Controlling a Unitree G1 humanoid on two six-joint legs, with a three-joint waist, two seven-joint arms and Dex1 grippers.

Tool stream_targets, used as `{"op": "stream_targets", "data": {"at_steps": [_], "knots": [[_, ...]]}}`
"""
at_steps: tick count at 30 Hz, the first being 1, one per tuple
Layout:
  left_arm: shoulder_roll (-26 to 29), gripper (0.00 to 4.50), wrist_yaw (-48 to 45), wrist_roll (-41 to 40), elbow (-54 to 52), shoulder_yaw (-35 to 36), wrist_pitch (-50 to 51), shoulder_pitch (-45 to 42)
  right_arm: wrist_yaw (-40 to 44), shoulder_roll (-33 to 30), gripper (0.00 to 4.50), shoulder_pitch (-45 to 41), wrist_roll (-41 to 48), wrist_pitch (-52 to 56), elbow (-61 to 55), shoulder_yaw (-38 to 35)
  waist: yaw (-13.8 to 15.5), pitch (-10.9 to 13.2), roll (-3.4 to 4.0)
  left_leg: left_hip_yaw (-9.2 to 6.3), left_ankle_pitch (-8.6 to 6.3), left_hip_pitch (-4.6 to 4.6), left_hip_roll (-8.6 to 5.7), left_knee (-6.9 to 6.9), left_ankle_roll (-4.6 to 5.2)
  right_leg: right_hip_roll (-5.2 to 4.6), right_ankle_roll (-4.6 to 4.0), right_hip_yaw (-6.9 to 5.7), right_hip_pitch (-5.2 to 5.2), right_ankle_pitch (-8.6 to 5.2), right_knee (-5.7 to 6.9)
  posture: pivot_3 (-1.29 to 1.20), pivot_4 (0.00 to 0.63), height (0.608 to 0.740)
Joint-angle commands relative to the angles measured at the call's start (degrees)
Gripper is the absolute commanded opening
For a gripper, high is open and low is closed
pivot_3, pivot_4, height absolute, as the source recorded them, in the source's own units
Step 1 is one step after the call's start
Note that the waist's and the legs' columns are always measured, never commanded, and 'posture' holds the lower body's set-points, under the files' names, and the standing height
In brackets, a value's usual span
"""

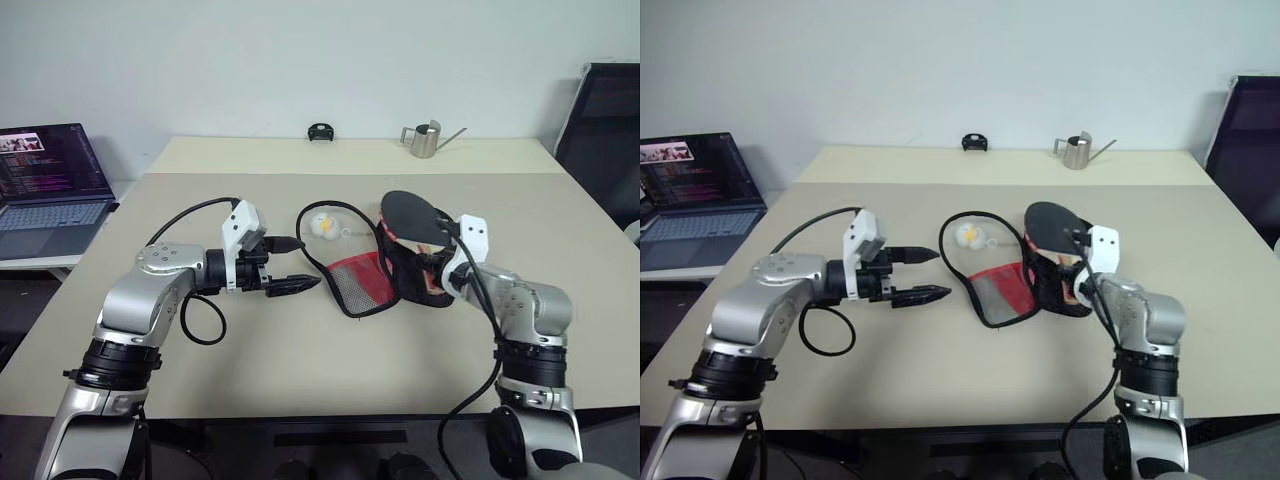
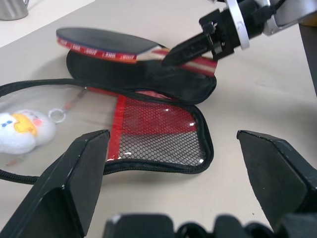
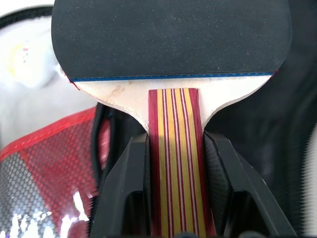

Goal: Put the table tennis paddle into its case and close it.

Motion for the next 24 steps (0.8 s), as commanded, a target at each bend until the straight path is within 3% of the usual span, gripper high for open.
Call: {"op": "stream_targets", "data": {"at_steps": [1, 24], "knots": [[0.34, 4.50, 0.28, -0.96, -2.45, 1.50, -0.20, -0.10, -1.13, 0.19, 1.08, -0.33, -0.98, -3.17, -2.20, -0.22, 0.00, 0.00, 0.00, 0.00, 0.00, 0.00, 0.00, 0.00, 0.00, 0.00, 0.00, 0.00, 0.00, 0.00, 0.00, 0.00, 0.150, 0.740], [-0.13, 4.50, 0.89, -1.19, -2.96, 1.33, 0.02, 0.50, -4.08, 1.53, 1.08, 2.42, -7.21, -6.34, 0.46, 2.46, -0.03, 0.01, 0.01, 0.00, 0.00, 0.01, 0.00, -0.01, 0.00, 0.02, 0.00, 0.00, 0.00, 0.00, 0.00, 0.00, 0.150, 0.740]]}}
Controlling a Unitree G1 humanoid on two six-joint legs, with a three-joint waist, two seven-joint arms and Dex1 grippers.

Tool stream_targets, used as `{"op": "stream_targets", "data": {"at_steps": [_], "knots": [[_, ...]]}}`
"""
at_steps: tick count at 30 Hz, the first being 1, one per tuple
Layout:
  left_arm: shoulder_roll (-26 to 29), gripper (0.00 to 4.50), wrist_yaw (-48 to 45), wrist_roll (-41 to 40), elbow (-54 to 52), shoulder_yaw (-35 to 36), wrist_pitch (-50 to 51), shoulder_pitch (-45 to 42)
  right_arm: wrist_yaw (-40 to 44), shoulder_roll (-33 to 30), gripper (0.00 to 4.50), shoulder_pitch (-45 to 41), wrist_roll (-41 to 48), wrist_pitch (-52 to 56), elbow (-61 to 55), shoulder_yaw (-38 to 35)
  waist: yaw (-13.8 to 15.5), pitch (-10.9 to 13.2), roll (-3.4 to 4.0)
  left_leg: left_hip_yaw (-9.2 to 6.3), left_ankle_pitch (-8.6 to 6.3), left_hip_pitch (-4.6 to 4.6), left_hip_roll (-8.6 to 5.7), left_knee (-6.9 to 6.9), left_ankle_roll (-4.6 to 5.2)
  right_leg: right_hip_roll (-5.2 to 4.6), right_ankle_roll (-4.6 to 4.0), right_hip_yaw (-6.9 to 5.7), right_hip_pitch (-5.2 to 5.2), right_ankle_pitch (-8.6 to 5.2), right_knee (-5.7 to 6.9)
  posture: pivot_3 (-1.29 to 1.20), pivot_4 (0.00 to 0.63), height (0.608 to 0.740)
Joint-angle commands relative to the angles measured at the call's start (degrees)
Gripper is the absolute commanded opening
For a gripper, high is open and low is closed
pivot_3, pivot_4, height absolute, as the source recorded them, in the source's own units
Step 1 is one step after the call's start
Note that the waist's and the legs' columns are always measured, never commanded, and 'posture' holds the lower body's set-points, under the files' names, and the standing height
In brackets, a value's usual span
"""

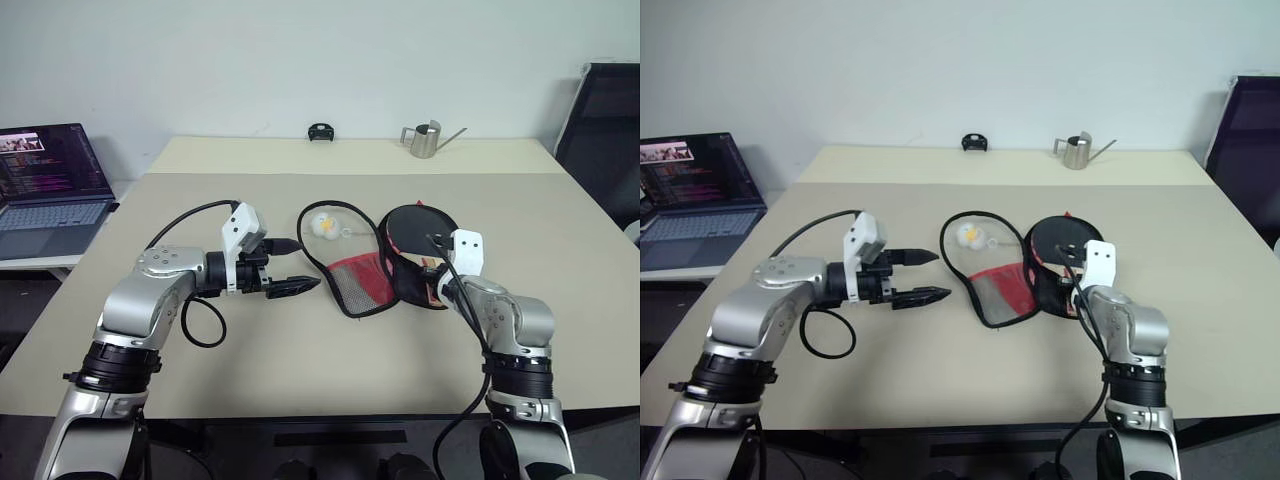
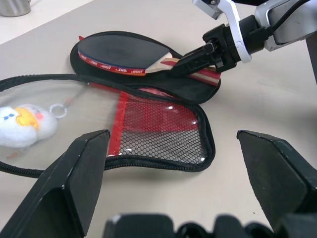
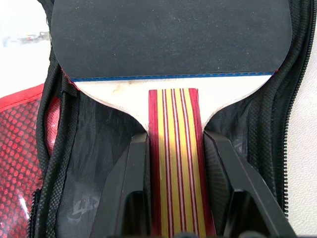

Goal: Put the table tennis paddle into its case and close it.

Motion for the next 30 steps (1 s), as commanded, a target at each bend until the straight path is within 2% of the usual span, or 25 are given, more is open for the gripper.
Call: {"op": "stream_targets", "data": {"at_steps": [1, 3, 6, 10, 14, 23, 26, 30], "knots": [[-0.02, 4.50, 0.43, -1.10, -2.47, 1.33, -0.04, -0.08, -0.89, 0.47, 1.08, -1.08, -0.99, -2.45, -0.21, 0.21, 0.00, 0.00, 0.00, 0.00, 0.00, 0.00, 0.00, 0.00, 0.00, 0.00, 0.00, 0.00, 0.00, 0.00, 0.00, 0.00, 0.150, 0.740], [-0.03, 4.50, 0.55, -1.15, -2.68, 1.39, 0.08, 0.06, -0.90, 0.54, 1.80, -1.13, -1.24, -2.89, -0.22, 0.74, 0.00, 0.00, 0.00, 0.00, 0.00, 0.00, 0.00, 0.00, 0.00, 0.00, 0.00, 0.00, 0.00, 0.00, 0.00, 0.00, 0.150, 0.740], [0.01, 4.50, 0.72, -1.25, -2.89, 1.47, 0.18, 0.29, -0.83, 0.91, 2.64, -1.36, -1.42, -2.87, -0.66, 1.31, 0.00, 0.00, 0.00, 0.00, 0.00, 0.00, 0.00, 0.00, 0.00, 0.00, 0.00, 0.00, 0.00, 0.00, 0.00, 0.00, 0.150, 0.740], [0.09, 4.50, 1.02, -1.51, -3.22, 1.52, 0.33, 0.67, 0.02, 1.06, 4.07, -1.45, -1.34, -2.37, -2.77, 2.90, -0.01, 0.00, 0.00, 0.00, 0.00, 0.01, 0.00, 0.00, 0.00, 0.00, 0.00, 0.00, 0.00, 0.00, 0.01, 0.00, 0.150, 0.740], [0.28, 4.50, 1.29, -1.62, -3.30, 1.75, 0.31, 1.21, 2.26, 0.41, 4.07, -0.20, 0.79, 1.81, -9.84, 3.55, 0.00, 0.00, 0.00, 0.00, 0.00, 0.00, 0.00, 0.00, 0.00, 0.00, 0.00, 0.00, 0.00, 0.00, 0.00, 0.00, 0.150, 0.740], [-0.09, 4.50, 2.93, -1.71, -2.73, 2.20, -0.12, 2.55, 14.05, -9.92, 4.07, 5.31, 8.74, 10.76, -24.45, 2.45, 0.10, 0.00, 0.00, -0.04, -0.01, 0.00, 0.00, 0.00, 0.02, -0.01, 0.00, -0.03, 0.04, 0.00, -0.03, 0.00, 0.150, 0.740], [-0.36, 4.50, 3.15, -1.59, -1.97, 2.22, -0.39, 2.61, 22.02, -15.37, 4.07, 5.93, 12.65, 8.58, -25.93, 3.21, 0.08, 0.00, 0.00, -0.04, -0.01, 0.02, 0.00, 0.00, 0.02, 0.00, 0.00, -0.04, 0.05, 0.00, -0.02, 0.00, 0.150, 0.740], [-0.53, 4.50, 3.70, -0.93, -0.54, 2.07, -0.78, 3.17, 32.78, -27.62, 4.07, 6.10, 14.37, 3.06, -24.92, 2.85, 0.12, 0.01, -0.01, -0.06, -0.02, 0.01, -0.01, 0.01, 0.03, 0.00, 0.01, -0.07, 0.09, 0.00, -0.07, 0.00, 0.150, 0.740]]}}
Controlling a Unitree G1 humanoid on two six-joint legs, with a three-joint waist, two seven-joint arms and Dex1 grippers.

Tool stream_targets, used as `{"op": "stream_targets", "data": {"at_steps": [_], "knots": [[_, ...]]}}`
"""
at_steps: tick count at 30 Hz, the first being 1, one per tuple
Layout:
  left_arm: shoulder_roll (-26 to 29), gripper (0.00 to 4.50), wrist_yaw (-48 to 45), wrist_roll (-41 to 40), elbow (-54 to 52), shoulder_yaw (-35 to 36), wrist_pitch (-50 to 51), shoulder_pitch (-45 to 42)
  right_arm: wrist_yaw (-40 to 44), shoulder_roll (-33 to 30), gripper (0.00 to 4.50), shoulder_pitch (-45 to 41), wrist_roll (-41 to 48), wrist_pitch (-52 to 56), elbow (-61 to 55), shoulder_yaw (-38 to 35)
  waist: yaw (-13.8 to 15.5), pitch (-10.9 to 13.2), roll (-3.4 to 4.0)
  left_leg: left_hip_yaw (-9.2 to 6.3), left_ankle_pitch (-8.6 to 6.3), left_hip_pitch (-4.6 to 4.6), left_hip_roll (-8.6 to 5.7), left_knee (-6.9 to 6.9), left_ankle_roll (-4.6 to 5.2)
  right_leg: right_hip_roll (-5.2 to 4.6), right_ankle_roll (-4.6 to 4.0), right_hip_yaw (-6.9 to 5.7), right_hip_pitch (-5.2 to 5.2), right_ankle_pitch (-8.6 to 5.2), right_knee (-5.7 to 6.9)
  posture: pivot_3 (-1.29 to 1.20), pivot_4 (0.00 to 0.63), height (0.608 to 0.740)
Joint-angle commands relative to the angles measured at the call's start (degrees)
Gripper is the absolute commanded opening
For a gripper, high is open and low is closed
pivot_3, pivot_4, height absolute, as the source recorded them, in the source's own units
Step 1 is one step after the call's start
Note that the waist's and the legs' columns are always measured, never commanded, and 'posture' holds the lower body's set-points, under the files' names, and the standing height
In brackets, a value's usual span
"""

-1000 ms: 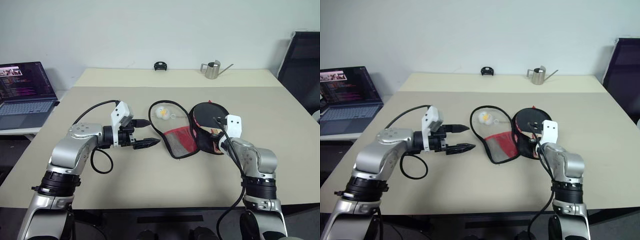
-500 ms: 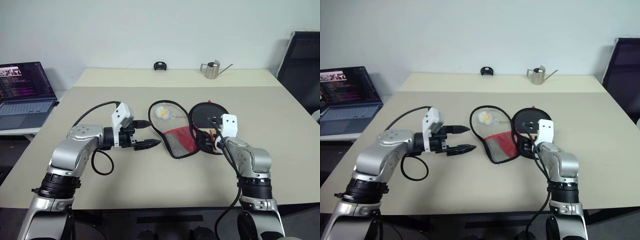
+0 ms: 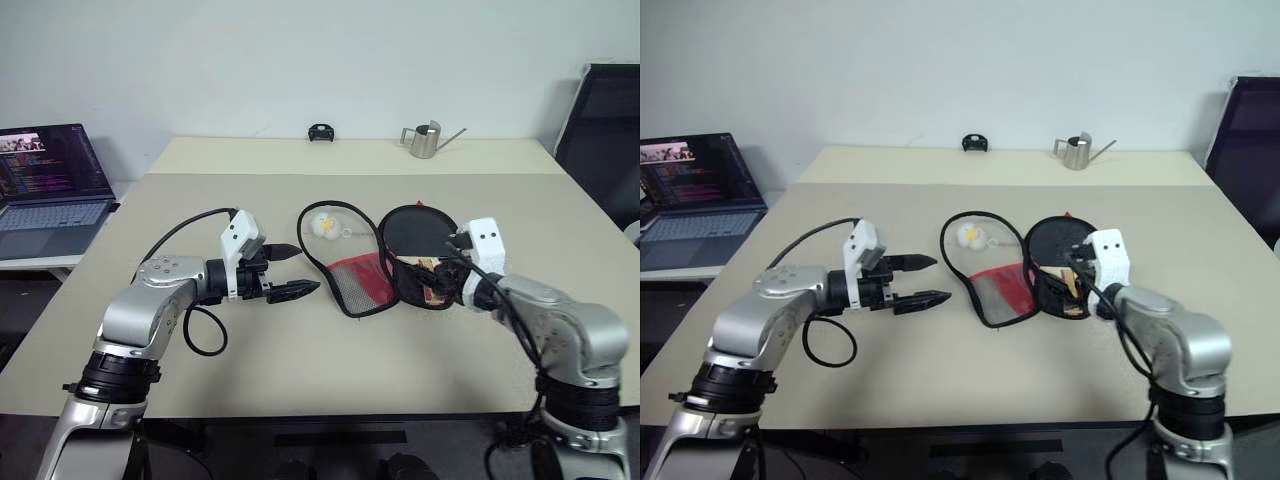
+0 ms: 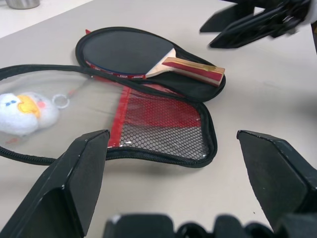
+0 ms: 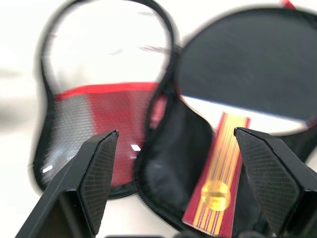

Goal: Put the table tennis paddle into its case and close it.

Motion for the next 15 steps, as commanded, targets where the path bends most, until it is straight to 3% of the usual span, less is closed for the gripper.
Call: {"op": "stream_targets", "data": {"at_steps": [1, 8, 15], "knots": [[0.17, 4.50, 0.43, 0.13, 0.54, 1.56, -0.96, 0.42, 8.40, -7.87, 4.07, -0.51, 1.75, -5.74, -0.40, -1.79, 0.04, 0.00, -0.01, 0.00, 0.00, 0.00, 0.00, 0.00, 0.00, 0.00, 0.00, 0.00, 0.02, 0.00, -0.02, 0.00, 0.150, 0.740], [0.20, 4.50, 2.20, 2.37, 4.29, 1.50, -2.26, 1.64, 19.82, -18.96, 4.07, -1.22, 3.78, -11.55, 5.77, -2.70, 0.02, 0.00, -0.02, -0.01, 0.00, 0.02, 0.02, 0.00, 0.01, 0.00, 0.00, 0.01, 0.04, 0.00, -0.01, 0.00, 0.150, 0.740], [-1.44, 4.50, 4.86, 5.27, 8.98, 0.91, -4.88, 1.17, 28.59, -24.37, 4.07, -1.69, 7.20, -14.31, 7.96, -2.81, 0.18, 0.01, -0.04, -0.02, 0.00, 0.00, 0.01, 0.01, 0.01, -0.03, 0.00, -0.01, 0.04, 0.00, -0.03, 0.00, 0.150, 0.740]]}}
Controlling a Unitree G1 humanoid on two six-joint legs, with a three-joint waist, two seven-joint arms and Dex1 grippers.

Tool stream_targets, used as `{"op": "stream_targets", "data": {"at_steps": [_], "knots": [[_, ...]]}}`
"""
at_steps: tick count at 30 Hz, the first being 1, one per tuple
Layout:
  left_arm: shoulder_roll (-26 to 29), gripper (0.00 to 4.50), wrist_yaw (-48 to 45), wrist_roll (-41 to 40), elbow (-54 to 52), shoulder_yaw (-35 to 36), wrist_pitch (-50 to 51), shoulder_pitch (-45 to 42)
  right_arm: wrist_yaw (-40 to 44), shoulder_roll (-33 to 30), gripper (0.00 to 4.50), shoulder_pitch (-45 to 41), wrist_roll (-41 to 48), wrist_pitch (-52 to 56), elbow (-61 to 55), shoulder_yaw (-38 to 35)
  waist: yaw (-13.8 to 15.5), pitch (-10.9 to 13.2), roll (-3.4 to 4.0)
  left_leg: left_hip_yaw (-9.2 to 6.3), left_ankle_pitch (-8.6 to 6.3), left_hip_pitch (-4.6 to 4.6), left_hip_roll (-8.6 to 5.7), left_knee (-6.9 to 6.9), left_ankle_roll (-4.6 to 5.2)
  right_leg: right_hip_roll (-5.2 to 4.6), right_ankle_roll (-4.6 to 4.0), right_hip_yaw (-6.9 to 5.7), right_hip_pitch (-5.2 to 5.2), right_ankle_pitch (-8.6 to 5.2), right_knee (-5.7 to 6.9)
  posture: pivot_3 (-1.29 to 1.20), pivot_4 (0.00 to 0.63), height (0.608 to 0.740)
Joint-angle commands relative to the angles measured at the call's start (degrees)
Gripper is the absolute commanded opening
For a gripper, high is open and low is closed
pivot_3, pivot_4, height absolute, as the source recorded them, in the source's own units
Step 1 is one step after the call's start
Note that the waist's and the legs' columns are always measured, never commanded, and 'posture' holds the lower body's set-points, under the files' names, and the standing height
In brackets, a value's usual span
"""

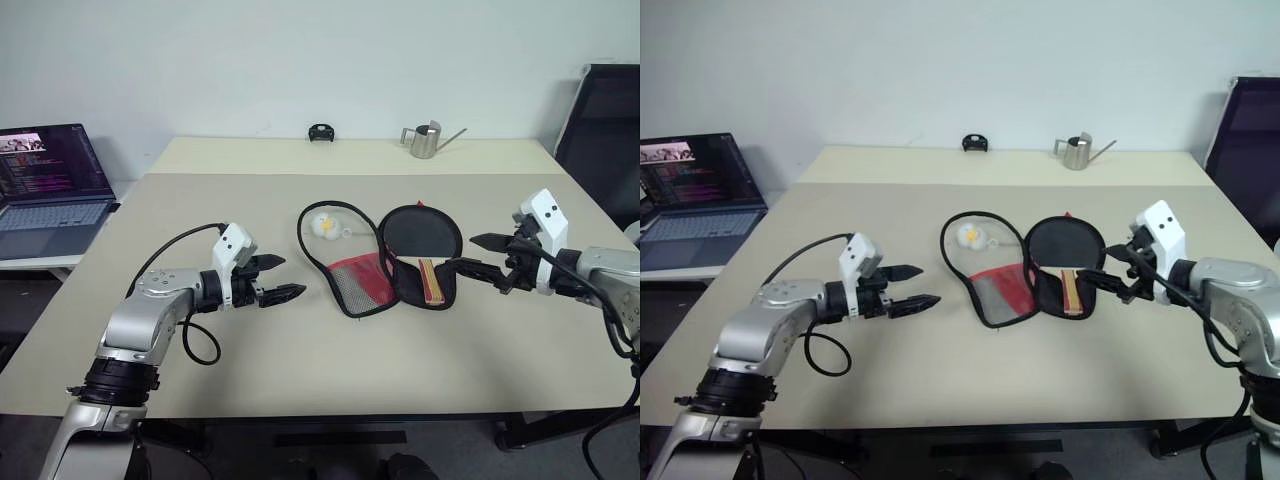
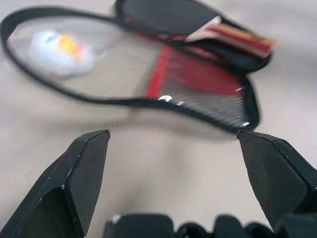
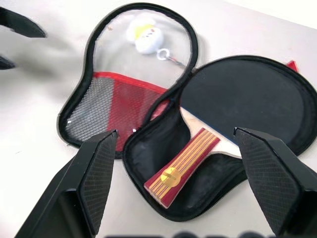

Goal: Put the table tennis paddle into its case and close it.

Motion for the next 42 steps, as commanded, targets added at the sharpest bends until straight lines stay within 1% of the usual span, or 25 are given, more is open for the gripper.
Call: {"op": "stream_targets", "data": {"at_steps": [1, 4, 8, 13, 20, 26, 30, 36, 38, 42], "knots": [[-0.92, 4.50, 1.55, 1.66, 1.54, 0.82, -2.68, -0.84, 4.07, -2.30, 4.07, -1.21, 3.07, -1.66, -1.05, -2.24, 0.01, 0.00, 0.00, 0.00, 0.00, 0.00, 0.00, 0.00, 0.00, 0.00, 0.00, 0.01, 0.00, 0.00, 0.00, 0.00, 0.150, 0.740], [-3.19, 4.50, 5.15, 4.43, 6.35, 0.26, -4.27, -2.78, 5.50, -3.88, 4.07, -2.00, 4.33, -1.71, -0.37, -3.02, 0.10, 0.00, -0.01, 0.00, 0.00, 0.00, 0.00, 0.01, 0.00, -0.02, 0.00, 0.01, 0.00, 0.00, 0.00, 0.00, 0.150, 0.740], [-5.53, 4.50, 6.90, 6.68, 11.98, -0.42, -5.75, -5.12, 5.54, -4.67, 4.07, -2.61, 4.75, -2.00, -0.04, -2.93, 0.21, 0.01, -0.03, 0.00, 0.00, -0.01, -0.01, 0.03, 0.00, -0.03, 0.00, 0.00, 0.01, 0.00, 0.01, 0.00, 0.150, 0.740], [-10.87, 4.50, 9.77, 8.70, 24.58, -0.39, -8.06, -11.62, 5.25, -4.59, 4.07, -2.30, 4.67, -2.32, -0.30, -3.15, 0.59, 0.01, -0.04, 0.00, 0.00, -0.02, -0.03, 0.04, 0.00, -0.04, 0.00, -0.03, 0.01, 0.00, 0.01, 0.00, 0.150, 0.740], [-15.69, 4.50, 8.92, 13.26, 37.22, -2.96, -14.70, -18.54, 4.62, -4.47, 4.07, -1.55, 5.31, -1.96, -1.09, -3.71, 0.65, 0.01, -0.05, 0.01, 0.00, -0.05, -0.03, 0.04, -0.01, -0.04, 0.00, -0.03, -0.01, 0.00, -0.01, 0.00, 0.150, 0.740], [-20.05, 4.50, 6.13, 14.84, 41.75, -4.17, -18.43, -23.75, 3.92, -5.01, 4.07, -0.49, 6.03, -1.90, -1.50, -4.59, 1.47, 0.01, -0.07, 0.01, 0.00, -0.05, -0.04, 0.06, -0.01, -0.05, 0.01, -0.04, -0.01, 0.01, 0.01, 0.00, 0.150, 0.740], [-22.70, 4.50, 3.73, 14.69, 43.54, -3.92, -19.88, -27.76, 3.32, -5.30, 4.07, 0.32, 6.49, -1.61, -2.01, -5.44, 1.57, 0.03, -0.10, 0.00, 0.01, -0.11, -0.05, 0.07, -0.01, -0.05, 0.01, -0.06, -0.02, 0.00, -0.01, 0.00, 0.150, 0.740], [-27.33, 4.50, 1.35, 15.61, 49.18, -4.49, -23.68, -34.70, 2.34, -5.52, 4.07, 1.37, 7.05, -0.92, -3.17, -6.97, 1.59, 0.03, -0.11, 0.01, 0.00, -0.11, -0.07, 0.08, -0.01, -0.04, 0.01, -0.07, -0.02, 0.00, -0.01, 0.00, 0.150, 0.740], [-28.64, 4.50, 1.34, 16.21, 51.65, -4.53, -25.08, -36.63, 1.85, -5.48, 4.07, 1.82, 7.42, -0.59, -3.76, -7.49, 1.54, 0.03, -0.11, 0.02, 0.01, -0.10, -0.07, 0.07, -0.01, -0.04, 0.01, -0.06, -0.02, 0.00, -0.01, 0.00, 0.150, 0.740], [-33.57, 4.50, 5.02, 17.96, 59.56, -4.14, -28.71, -41.96, -0.11, -5.41, 4.07, 3.96, 8.81, 0.80, -6.12, -9.72, 1.62, 0.05, -0.14, 0.01, 0.00, -0.11, -0.07, 0.07, 0.00, -0.02, 0.01, -0.09, -0.02, 0.00, -0.01, 0.00, 0.150, 0.740]]}}
